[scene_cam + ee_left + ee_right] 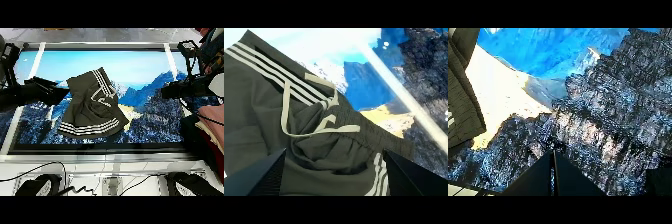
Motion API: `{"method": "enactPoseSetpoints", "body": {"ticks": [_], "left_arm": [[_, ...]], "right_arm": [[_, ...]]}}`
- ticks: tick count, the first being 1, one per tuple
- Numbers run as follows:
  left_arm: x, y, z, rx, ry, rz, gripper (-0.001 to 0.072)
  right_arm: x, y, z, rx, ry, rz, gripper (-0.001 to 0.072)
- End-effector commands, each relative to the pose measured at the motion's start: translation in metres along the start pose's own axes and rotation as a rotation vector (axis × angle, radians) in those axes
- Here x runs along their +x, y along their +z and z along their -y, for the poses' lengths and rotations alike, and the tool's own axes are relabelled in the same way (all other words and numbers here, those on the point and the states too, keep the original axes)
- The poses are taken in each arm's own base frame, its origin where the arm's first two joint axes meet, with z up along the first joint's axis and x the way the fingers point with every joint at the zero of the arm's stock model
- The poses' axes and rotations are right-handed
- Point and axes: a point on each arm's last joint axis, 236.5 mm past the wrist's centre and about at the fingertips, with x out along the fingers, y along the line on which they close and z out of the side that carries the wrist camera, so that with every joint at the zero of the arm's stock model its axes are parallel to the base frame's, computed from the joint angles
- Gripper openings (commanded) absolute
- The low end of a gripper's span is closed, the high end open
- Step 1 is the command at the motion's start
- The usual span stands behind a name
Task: Fold the clothes and pants, and hang the long-sleeved shirts on hangers.
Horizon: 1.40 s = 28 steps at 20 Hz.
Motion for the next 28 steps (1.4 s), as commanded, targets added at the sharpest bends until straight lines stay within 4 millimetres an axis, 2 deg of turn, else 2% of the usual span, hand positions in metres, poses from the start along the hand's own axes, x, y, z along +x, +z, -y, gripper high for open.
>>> {"method": "enactPoseSetpoints", "body": {"ticks": [1,13,16,17,19,21,23,24,25,26,27,28], "left_arm": [[0.000,0.000,0.000,0.001,0.001,0.001,0.0702],[0.000,0.000,0.000,0.001,0.001,0.001,0.0702],[0.000,0.001,0.000,0.000,-0.001,0.002,0.0702],[0.000,0.001,0.001,-0.001,-0.002,0.003,0.0702],[0.000,0.001,0.001,-0.001,-0.003,0.004,0.0702],[0.000,0.003,0.003,-0.008,-0.012,0.011,0.0702],[-0.001,0.006,0.007,-0.021,-0.031,0.025,0.0702],[-0.001,0.008,0.010,-0.029,-0.042,0.033,0.0702],[-0.001,0.011,0.013,-0.039,-0.055,0.044,0.0702],[-0.001,0.013,0.015,-0.046,-0.065,0.051,0.0702],[-0.001,0.014,0.016,-0.049,-0.070,0.056,0.0702],[-0.001,0.014,0.017,-0.052,-0.074,0.059,0.0702]], "right_arm": [[0.000,0.000,0.000,-0.001,0.001,0.001,0.0026],[0.000,0.000,0.000,0.000,0.001,0.001,0.0027],[0.000,0.008,-0.001,-0.003,0.004,0.032,0.0027],[0.004,0.003,0.001,-0.044,-0.004,0.009,0.0026],[0.024,-0.029,0.006,-0.138,-0.005,-0.106,0.0025],[0.061,-0.085,0.005,-0.157,0.041,-0.275,0.0025],[0.096,-0.148,-0.026,-0.155,0.225,-0.413,0.0025],[0.108,-0.174,-0.055,-0.144,0.371,-0.435,0.0025],[0.116,-0.189,-0.085,-0.107,0.503,-0.420,0.0025],[0.126,-0.194,-0.105,-0.017,0.565,-0.388,0.0026],[0.137,-0.193,-0.118,0.104,0.593,-0.350,0.0026],[0.149,-0.188,-0.122,0.222,0.584,-0.307,0.0045]]}}
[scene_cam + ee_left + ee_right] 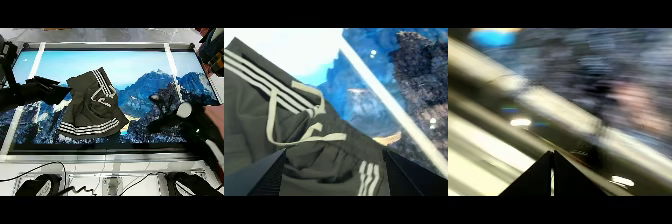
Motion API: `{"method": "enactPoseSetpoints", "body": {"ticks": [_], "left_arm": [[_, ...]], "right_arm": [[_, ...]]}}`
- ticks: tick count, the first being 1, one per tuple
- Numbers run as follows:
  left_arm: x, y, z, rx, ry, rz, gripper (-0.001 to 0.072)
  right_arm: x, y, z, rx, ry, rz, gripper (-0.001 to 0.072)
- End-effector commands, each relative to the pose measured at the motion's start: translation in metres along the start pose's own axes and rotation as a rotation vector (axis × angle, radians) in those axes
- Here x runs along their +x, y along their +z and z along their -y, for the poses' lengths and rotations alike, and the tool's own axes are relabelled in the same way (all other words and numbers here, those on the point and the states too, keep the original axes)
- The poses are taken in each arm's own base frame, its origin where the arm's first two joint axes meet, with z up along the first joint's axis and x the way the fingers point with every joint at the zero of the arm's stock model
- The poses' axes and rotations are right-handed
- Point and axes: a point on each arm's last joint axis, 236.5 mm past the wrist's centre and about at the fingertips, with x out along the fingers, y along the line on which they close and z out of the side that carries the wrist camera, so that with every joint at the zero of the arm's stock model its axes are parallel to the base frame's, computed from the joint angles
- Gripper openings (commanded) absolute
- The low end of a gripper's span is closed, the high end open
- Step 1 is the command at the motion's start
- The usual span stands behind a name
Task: Fold the clothes and pants, and hang the long-sleeved shirts on hangers.
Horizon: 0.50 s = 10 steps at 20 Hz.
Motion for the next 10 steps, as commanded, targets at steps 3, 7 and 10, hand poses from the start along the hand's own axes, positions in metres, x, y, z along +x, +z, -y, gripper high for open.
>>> {"method": "enactPoseSetpoints", "body": {"ticks": [3,7,10], "left_arm": [[0.000,0.005,0.006,-0.018,-0.027,0.020,0.0702],[0.000,0.005,0.006,-0.017,-0.027,0.018,0.0702],[0.000,0.004,0.007,-0.018,-0.027,0.018,0.0702]], "right_arm": [[0.052,0.037,-0.005,0.495,0.171,0.296,0.0462],[0.078,0.039,-0.005,0.642,0.234,0.244,0.0462],[0.096,0.041,-0.005,0.678,0.261,0.185,0.0462]]}}
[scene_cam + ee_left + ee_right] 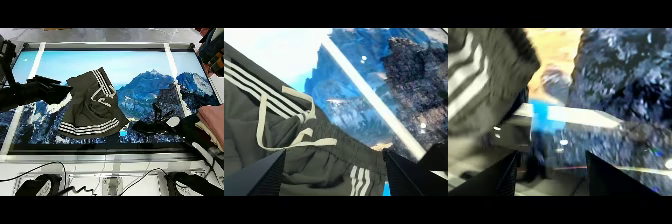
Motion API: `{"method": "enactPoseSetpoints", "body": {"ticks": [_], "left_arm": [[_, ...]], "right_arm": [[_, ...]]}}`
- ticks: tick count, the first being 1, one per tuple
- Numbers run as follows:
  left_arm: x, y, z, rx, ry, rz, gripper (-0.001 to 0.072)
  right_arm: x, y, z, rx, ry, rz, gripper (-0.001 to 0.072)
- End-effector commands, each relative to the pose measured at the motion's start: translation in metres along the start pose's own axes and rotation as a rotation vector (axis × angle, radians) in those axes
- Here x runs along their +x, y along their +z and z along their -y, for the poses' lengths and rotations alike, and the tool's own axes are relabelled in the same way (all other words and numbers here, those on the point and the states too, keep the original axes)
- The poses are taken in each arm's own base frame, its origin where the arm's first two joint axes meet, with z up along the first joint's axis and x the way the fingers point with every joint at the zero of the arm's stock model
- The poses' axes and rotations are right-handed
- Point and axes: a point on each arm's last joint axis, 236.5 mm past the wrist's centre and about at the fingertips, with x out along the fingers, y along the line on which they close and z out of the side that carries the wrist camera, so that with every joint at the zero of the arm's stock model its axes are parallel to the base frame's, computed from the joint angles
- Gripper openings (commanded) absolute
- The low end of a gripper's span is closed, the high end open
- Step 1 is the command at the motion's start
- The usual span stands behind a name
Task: Fold the clothes and pants, and hang the long-sleeved shirts on hangers.
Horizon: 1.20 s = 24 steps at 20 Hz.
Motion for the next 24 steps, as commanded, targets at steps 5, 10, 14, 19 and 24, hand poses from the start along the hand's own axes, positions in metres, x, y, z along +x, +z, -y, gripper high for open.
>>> {"method": "enactPoseSetpoints", "body": {"ticks": [5,10,14,19,24], "left_arm": [[0.000,0.000,-0.001,0.000,0.001,0.000,0.0702],[0.005,-0.003,-0.004,-0.011,-0.001,-0.013,0.0702],[0.007,-0.010,-0.016,0.007,0.037,-0.040,0.0689],[-0.017,-0.052,-0.090,-0.042,0.325,-0.210,0.0608],[-0.036,-0.121,-0.120,-0.173,0.380,-0.424,0.0595]], "right_arm": [[0.037,0.037,-0.019,0.093,0.051,-0.044,0.0454],[0.068,0.041,-0.033,0.100,0.083,-0.191,0.0453],[0.065,0.063,-0.050,-0.011,0.103,-0.154,0.0027],[0.011,0.095,-0.037,-0.186,-0.024,-0.041,0.0026],[-0.078,0.130,-0.020,-0.262,-0.189,0.171,0.0026]]}}
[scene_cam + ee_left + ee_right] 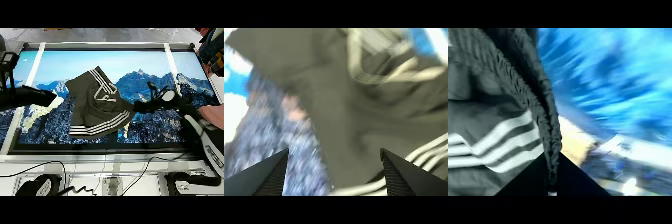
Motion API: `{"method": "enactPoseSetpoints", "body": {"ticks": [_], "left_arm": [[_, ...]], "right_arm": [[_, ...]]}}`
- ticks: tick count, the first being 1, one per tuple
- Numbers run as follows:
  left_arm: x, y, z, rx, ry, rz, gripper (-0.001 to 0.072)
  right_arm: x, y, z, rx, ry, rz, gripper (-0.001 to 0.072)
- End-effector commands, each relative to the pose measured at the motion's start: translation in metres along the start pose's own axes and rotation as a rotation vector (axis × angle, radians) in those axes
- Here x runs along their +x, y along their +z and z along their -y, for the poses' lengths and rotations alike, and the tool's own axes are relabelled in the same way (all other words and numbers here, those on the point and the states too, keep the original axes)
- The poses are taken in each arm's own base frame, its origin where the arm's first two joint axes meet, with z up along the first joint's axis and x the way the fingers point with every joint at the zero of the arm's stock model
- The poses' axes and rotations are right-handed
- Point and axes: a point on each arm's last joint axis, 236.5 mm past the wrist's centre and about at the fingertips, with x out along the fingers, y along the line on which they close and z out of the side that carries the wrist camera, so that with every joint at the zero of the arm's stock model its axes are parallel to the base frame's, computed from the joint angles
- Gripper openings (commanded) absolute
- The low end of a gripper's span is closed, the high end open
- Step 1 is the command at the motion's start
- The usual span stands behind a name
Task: Fold the clothes and pants, and hang the long-sleeved shirts on hangers.
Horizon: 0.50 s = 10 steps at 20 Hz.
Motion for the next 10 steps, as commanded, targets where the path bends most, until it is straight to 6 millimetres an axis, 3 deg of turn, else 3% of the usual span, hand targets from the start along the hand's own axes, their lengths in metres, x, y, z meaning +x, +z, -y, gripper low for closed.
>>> {"method": "enactPoseSetpoints", "body": {"ticks": [1,3,6,8,10], "left_arm": [[0.015,-0.059,-0.019,-0.081,0.022,-0.188,0.0595],[0.040,-0.102,-0.001,-0.161,-0.069,-0.278,0.0594],[0.077,-0.159,0.058,-0.398,-0.324,-0.377,0.0595],[0.095,-0.176,0.092,-0.517,-0.465,-0.402,0.0595],[0.116,-0.190,0.112,-0.544,-0.503,-0.441,0.0596]], "right_arm": [[-0.059,0.020,0.022,-0.068,-0.130,0.134,0.0026],[-0.080,0.021,0.019,-0.081,-0.135,0.181,0.0026],[-0.082,0.013,0.011,-0.094,-0.125,0.165,0.0026],[-0.080,0.012,0.008,-0.095,-0.115,0.161,0.0026],[-0.080,0.011,0.007,-0.092,-0.111,0.161,0.0026]]}}
